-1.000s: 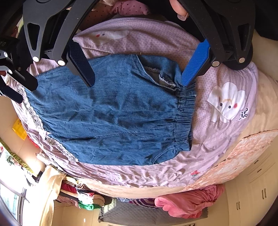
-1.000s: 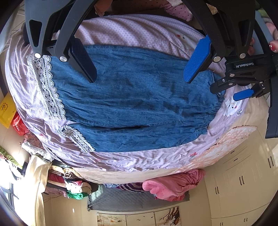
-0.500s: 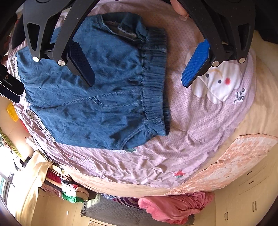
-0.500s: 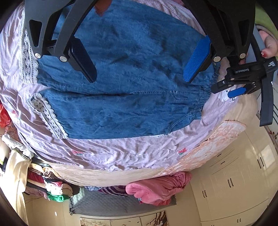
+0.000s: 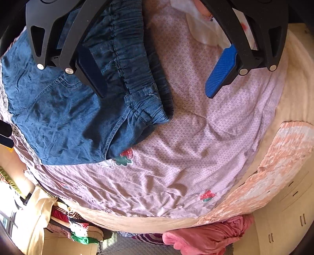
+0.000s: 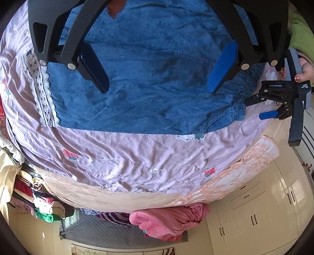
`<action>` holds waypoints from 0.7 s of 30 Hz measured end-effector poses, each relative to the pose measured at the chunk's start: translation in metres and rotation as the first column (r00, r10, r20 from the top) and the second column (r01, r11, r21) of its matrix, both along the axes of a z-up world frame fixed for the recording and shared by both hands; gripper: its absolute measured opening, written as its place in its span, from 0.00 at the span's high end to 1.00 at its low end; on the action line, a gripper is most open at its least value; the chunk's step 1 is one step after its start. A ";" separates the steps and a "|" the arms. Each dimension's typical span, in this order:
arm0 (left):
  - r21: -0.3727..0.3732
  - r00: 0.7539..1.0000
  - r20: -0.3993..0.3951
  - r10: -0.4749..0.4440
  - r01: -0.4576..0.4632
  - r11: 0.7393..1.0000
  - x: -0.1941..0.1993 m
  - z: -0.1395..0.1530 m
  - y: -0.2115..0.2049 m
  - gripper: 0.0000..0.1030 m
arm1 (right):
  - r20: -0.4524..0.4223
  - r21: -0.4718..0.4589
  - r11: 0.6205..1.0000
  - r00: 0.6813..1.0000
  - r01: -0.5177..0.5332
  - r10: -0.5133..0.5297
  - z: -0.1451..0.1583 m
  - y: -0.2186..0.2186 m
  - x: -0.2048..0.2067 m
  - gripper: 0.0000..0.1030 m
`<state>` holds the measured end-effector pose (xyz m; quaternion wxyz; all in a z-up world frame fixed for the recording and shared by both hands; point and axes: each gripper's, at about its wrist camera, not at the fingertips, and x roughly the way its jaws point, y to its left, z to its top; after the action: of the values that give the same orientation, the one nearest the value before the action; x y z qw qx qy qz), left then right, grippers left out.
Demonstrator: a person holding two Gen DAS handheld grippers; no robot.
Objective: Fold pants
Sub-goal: 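Grasp the elastic denim waistband with the left tool while the right tool grasps the denim leg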
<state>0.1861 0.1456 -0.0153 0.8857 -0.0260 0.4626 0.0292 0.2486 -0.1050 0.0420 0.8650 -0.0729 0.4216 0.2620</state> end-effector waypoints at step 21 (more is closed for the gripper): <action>-0.145 0.991 0.122 -0.046 0.064 0.987 0.040 -0.011 0.016 0.81 | -0.058 -0.212 0.928 0.952 -0.307 0.302 -0.048 0.082 0.100 0.04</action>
<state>0.2259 0.1611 -0.0258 0.9076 -0.0809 0.4108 -0.0316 0.3485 -0.0231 -0.0063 0.7954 -0.2289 0.4420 0.3458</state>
